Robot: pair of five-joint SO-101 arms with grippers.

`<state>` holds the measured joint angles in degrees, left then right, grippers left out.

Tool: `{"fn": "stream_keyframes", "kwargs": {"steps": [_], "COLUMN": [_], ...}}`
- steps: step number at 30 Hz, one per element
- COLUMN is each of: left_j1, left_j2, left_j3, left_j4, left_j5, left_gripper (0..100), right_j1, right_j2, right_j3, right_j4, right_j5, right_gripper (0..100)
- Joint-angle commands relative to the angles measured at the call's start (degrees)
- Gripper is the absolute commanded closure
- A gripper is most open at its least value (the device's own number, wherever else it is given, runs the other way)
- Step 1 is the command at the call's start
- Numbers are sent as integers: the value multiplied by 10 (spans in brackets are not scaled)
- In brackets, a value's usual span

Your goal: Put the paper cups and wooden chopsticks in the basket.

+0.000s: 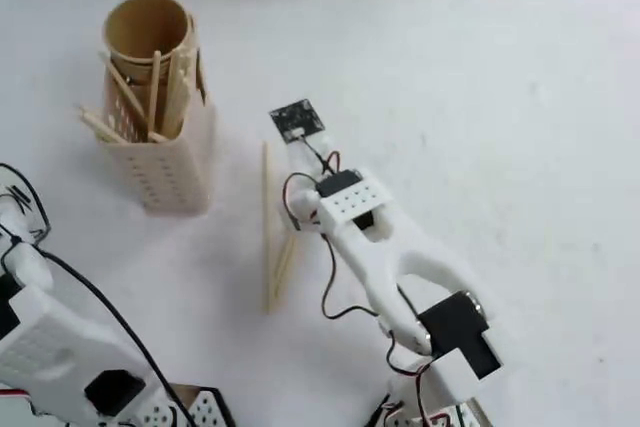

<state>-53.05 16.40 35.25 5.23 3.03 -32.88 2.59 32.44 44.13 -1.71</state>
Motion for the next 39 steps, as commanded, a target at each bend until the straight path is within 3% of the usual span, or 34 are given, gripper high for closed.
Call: {"fn": "stream_keyframes", "kwargs": {"steps": [1, 6, 13, 27, 34, 39], "left_j1": [-22, -50, -52, -52, -52, -52], "left_j2": [-4, -3, -3, 0, -3, -3], "left_j3": [-82, -98, -97, -97, -98, -98], "left_j4": [55, 99, 101, 117, 136, 137], "left_j5": [5, 6, 6, 6, 6, 6], "left_gripper": [845, 845, 845, 846, 846, 846], "right_j1": [-12, -33, -24, 105, 92, 84], "right_j2": [-7, 15, 50, 50, 50, 80], "right_j3": [-23, -25, -25, -87, -86, -91], "right_j4": [-8, -11, -6, 118, 111, 110], "right_j5": [-4, -4, -4, 3, 115, 96], "right_gripper": [899, 899, 902, 899, 904, 900]}}
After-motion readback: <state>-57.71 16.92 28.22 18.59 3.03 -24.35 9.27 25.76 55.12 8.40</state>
